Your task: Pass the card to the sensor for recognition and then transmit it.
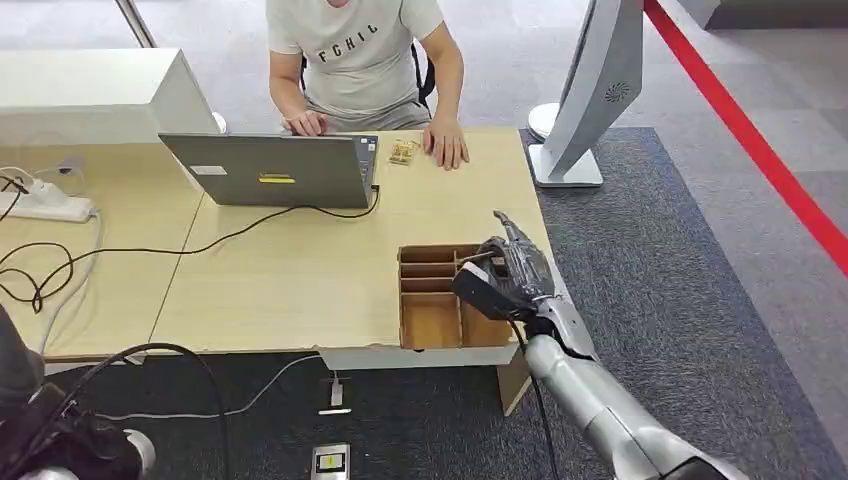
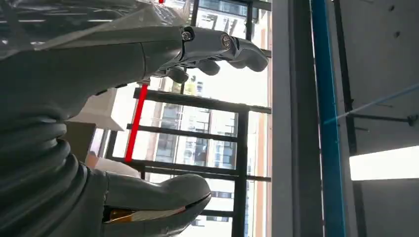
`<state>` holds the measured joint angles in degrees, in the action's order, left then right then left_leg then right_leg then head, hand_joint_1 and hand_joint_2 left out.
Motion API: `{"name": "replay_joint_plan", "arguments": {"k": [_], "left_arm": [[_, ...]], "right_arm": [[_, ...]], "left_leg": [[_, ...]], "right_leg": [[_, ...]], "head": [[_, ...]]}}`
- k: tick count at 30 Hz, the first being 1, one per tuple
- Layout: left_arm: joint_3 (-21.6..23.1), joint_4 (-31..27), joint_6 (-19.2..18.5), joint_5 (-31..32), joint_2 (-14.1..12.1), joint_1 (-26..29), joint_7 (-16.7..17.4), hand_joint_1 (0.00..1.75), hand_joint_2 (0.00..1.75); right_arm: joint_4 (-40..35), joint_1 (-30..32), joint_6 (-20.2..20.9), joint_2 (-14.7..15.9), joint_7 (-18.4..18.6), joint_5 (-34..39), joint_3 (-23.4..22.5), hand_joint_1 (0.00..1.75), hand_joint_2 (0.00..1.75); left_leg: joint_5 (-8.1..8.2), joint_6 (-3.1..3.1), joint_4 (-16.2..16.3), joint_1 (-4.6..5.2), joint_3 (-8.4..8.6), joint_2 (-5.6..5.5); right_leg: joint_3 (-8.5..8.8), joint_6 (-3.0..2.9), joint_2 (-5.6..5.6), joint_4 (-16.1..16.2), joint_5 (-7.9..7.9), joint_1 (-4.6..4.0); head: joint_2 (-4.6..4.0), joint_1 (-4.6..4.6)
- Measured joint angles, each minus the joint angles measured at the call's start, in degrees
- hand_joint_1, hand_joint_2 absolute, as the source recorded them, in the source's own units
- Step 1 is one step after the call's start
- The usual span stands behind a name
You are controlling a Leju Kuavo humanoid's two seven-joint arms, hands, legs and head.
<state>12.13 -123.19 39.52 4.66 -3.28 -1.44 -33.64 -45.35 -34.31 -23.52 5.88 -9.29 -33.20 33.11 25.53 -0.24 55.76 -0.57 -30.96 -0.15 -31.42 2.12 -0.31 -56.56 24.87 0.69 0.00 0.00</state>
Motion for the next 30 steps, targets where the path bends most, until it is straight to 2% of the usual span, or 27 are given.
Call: {"name": "replay_joint_plan", "arguments": {"k": [20,30], "left_arm": [[0.0,0.0,0.0,-0.3,0.0,0.1,0.1,0.0,1.75],[0.0,0.1,0.0,-0.3,0.0,0.0,0.7,0.0,1.75]], "right_arm": [[0.8,-0.4,-0.5,-0.6,-0.1,0.8,0.3,1.75,1.75],[0.2,-1.3,-3.9,-0.4,0.5,1.7,0.3,1.75,1.75]], "left_leg": [[0.0,0.0,0.0,0.0,-0.01,0.0],[0.0,0.0,0.0,0.0,0.0,0.0]], "right_leg": [[0.0,0.0,0.0,0.0,0.0,0.0],[-0.01,0.0,0.0,0.0,0.0,0.0]], "head": [[0.0,0.02],[0.0,0.02]]}}
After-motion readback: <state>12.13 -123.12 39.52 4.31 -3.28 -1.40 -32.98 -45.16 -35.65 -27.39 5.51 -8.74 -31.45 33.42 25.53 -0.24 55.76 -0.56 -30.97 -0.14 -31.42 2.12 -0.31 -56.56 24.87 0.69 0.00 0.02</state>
